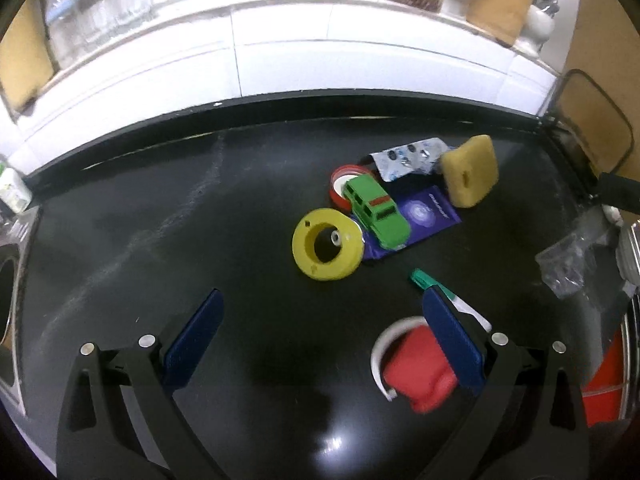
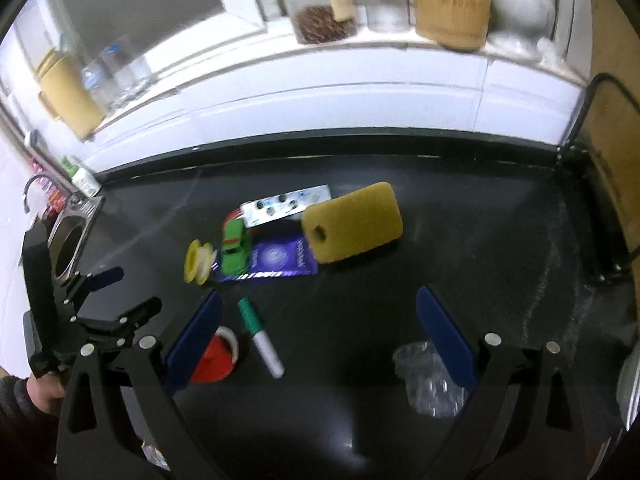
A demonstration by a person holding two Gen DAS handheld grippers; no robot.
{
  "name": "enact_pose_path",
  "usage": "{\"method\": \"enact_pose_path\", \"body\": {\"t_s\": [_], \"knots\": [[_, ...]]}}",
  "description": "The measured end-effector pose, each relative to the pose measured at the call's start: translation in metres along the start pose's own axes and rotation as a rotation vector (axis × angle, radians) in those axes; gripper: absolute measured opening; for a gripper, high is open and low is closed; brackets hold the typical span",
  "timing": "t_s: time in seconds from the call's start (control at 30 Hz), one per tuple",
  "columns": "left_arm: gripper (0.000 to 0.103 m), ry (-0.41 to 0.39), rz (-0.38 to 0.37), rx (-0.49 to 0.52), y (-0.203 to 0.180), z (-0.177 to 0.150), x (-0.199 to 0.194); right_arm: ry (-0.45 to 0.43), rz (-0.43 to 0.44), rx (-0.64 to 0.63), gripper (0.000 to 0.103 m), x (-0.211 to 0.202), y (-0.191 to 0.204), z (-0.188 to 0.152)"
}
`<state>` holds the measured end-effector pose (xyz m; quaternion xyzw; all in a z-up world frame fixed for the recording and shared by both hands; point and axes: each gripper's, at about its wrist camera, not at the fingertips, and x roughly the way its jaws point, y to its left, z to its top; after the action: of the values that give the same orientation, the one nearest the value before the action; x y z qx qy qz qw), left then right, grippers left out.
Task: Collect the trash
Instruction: 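Grasp the yellow tape roll with the left tool while the right tool grasps the yellow sponge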
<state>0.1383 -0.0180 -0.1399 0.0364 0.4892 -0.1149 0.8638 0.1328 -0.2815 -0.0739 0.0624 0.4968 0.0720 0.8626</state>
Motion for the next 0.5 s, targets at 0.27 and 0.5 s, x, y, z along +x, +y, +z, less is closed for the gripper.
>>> {"method": "enact_pose_path", "body": {"t_s": [0.27,0.5], "knots": [[0.096,0.045,-0.056,0.029,0.005,0.018,0.058,0.126,-0.049,-0.043,0.094,0.099,-0.029,0.037],[0.096,0.084,-0.104,0.047,0.008,0.025,0.088,0.226,-0.068,-0.113,0.094,0.158,-0.034,0.051]]}}
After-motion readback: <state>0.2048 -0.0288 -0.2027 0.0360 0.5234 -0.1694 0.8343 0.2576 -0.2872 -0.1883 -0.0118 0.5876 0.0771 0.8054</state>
